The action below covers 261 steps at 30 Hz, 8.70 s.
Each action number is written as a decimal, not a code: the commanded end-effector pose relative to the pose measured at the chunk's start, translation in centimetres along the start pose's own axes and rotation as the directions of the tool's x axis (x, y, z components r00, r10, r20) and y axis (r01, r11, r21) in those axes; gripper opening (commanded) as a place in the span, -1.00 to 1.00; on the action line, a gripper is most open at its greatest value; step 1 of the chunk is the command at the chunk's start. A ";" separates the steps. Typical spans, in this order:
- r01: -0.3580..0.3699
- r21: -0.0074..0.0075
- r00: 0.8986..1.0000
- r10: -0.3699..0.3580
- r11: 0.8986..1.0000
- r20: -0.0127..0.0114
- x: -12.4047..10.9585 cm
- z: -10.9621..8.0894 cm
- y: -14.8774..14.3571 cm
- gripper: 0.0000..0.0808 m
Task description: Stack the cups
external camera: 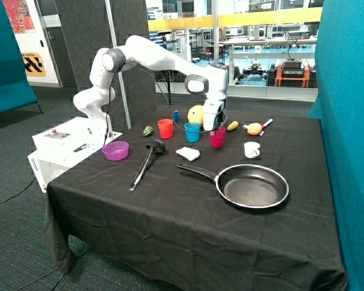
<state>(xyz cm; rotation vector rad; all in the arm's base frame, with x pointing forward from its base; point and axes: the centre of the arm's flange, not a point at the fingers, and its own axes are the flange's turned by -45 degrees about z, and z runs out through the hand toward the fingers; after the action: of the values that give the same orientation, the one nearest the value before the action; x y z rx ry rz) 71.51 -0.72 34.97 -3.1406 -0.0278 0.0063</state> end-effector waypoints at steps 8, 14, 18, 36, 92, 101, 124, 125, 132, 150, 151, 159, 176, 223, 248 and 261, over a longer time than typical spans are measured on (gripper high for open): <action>0.000 -0.001 1.000 0.000 1.000 -0.004 0.3 1.3 -0.2 -0.09; -0.002 -0.001 1.000 0.002 1.000 -0.004 0.5 1.7 -0.3 -0.22; -0.014 -0.001 1.000 0.014 1.000 -0.004 0.5 1.9 -0.4 -0.92; -0.015 -0.001 1.000 0.015 1.000 -0.004 0.5 2.0 -0.5 -1.00; 0.116 -0.001 0.993 -0.116 0.993 -0.004 -6.5 -9.3 -0.2 -1.00; 0.148 -0.001 0.989 -0.148 0.989 -0.004 -8.8 -10.3 -0.8 -1.00; 0.156 -0.002 0.988 -0.156 0.988 -0.004 -12.9 -10.2 0.1 -1.00; 0.155 -0.002 0.988 -0.155 0.988 -0.004 -13.1 -10.1 0.2 -1.00; 0.151 -0.001 0.988 -0.151 0.988 -0.004 -14.1 -9.6 0.5 -1.00; 0.152 -0.001 0.988 -0.152 0.988 -0.004 -15.2 -7.6 0.5 -1.00; 0.152 -0.001 0.988 -0.152 0.988 -0.004 -15.3 -7.5 0.4 -1.00; 0.158 -0.002 0.987 -0.158 0.987 -0.004 -15.2 -7.4 0.2 -1.00; 0.153 -0.001 0.988 -0.153 0.988 -0.004 -14.2 -7.1 0.7 -1.00; 0.195 -0.002 0.981 -0.195 0.981 -0.004 -12.2 -7.3 -1.2 -1.00; 0.192 -0.002 0.981 -0.192 0.981 -0.004 -12.6 -5.3 -1.2 -1.00; 0.185 -0.002 0.983 -0.185 0.983 -0.004 -12.3 -4.5 -0.9 -1.00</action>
<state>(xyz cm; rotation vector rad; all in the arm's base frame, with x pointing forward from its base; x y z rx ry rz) 59.30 0.18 40.36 -3.1227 -0.3305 0.0127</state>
